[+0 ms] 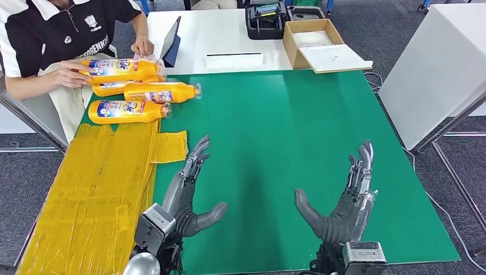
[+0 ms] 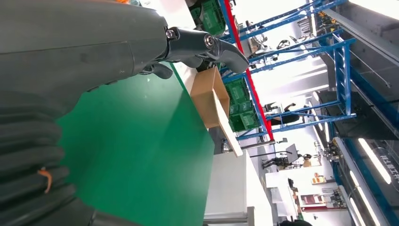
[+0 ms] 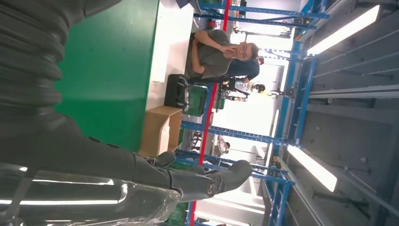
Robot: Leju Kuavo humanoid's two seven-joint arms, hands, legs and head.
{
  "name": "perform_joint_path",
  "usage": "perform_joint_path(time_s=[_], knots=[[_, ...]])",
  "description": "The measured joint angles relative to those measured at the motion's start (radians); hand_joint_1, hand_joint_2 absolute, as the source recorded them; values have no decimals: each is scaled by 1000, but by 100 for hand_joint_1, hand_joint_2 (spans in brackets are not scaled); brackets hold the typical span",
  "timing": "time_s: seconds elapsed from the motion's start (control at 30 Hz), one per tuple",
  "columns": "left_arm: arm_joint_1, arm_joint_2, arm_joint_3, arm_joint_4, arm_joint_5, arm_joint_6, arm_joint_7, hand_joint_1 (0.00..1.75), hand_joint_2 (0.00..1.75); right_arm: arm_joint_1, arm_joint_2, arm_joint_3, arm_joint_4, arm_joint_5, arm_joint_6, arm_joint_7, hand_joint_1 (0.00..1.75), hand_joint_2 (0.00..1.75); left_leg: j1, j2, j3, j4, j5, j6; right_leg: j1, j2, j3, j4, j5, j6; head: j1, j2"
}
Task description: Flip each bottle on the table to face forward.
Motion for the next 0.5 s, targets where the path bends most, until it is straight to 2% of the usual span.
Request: perform_joint_path(time_s=[0.17,0.5], knots=[[-35,-19,-4,14,9,23,-25,0,175,-17,1,0,-8,33,11,17,0,175,0,0,0,0,0,0,0,0,0,0,0,0,0,0],[-55,-34,-17,23,6,26,-31,0,175,-23,1,0,-17,38,14,27,0,175,0,0,0,0,0,0,0,0,0,0,0,0,0,0]])
